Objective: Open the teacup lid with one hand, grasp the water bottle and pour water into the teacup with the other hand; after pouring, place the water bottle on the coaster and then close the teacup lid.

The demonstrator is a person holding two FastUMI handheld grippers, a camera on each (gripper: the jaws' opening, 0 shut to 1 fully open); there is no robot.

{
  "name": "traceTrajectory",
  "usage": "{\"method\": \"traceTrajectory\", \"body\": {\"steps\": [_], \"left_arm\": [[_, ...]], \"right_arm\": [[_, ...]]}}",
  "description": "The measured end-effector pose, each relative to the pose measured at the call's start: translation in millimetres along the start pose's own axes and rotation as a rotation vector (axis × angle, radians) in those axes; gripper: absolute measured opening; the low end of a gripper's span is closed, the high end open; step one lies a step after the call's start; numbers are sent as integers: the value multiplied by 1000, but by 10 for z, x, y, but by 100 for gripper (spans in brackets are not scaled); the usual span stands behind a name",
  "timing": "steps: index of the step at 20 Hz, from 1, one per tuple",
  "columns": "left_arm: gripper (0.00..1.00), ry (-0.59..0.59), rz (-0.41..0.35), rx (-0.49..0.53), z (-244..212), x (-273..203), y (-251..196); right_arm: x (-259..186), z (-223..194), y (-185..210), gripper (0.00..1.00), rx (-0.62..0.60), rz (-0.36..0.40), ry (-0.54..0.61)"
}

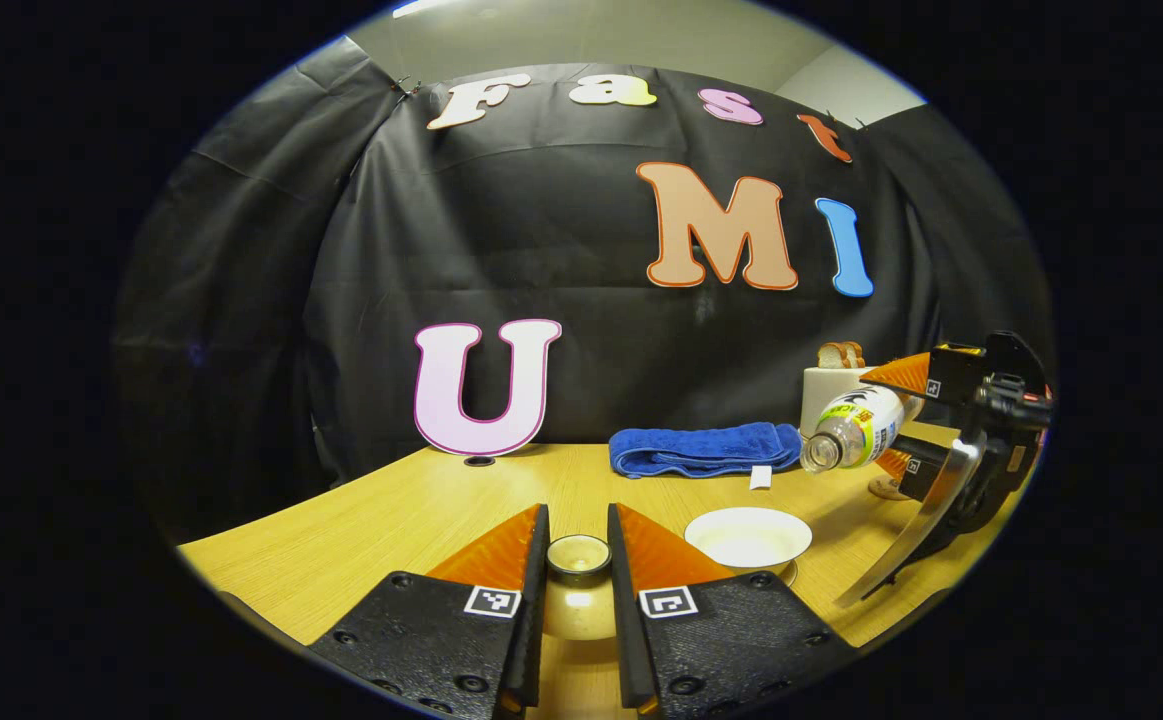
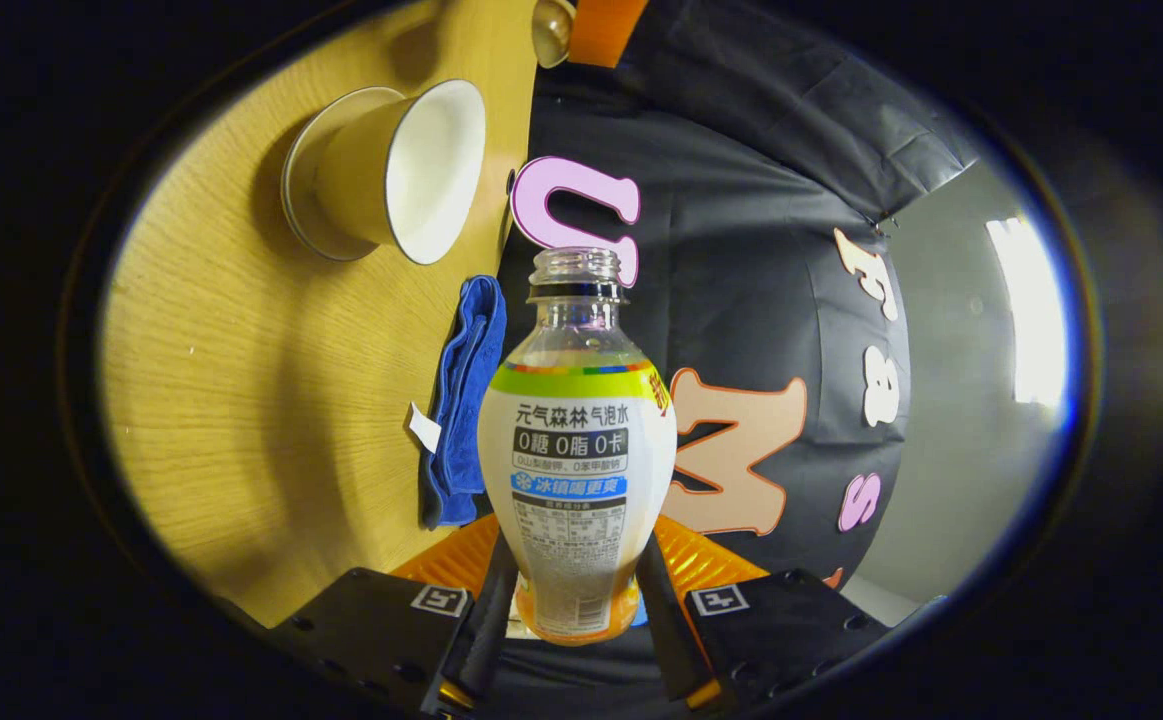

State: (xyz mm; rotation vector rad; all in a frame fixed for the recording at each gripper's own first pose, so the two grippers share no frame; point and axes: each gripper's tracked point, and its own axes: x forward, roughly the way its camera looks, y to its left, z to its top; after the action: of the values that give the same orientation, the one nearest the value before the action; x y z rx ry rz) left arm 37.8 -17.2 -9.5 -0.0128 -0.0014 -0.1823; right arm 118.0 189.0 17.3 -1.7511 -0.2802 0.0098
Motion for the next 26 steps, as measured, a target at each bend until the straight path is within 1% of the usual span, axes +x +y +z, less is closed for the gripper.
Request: {"method": "traceTrajectory", "body": {"steps": [7, 10, 21, 26], "left_arm": [[29, 0, 0, 0, 12, -2, 0], [29, 0, 0, 0, 2, 0, 2], [29, 0, -1, -1, 3, -1, 4], [29, 0, -1, 0, 9, -2, 4]], "right_arm": [[13, 134, -115, 65, -149, -81, -55], [29, 173, -164, 66, -151, -87, -60], [39, 312, -297, 66, -253, -147, -97], [24, 333, -313, 64, -282, -165, -110]]}}
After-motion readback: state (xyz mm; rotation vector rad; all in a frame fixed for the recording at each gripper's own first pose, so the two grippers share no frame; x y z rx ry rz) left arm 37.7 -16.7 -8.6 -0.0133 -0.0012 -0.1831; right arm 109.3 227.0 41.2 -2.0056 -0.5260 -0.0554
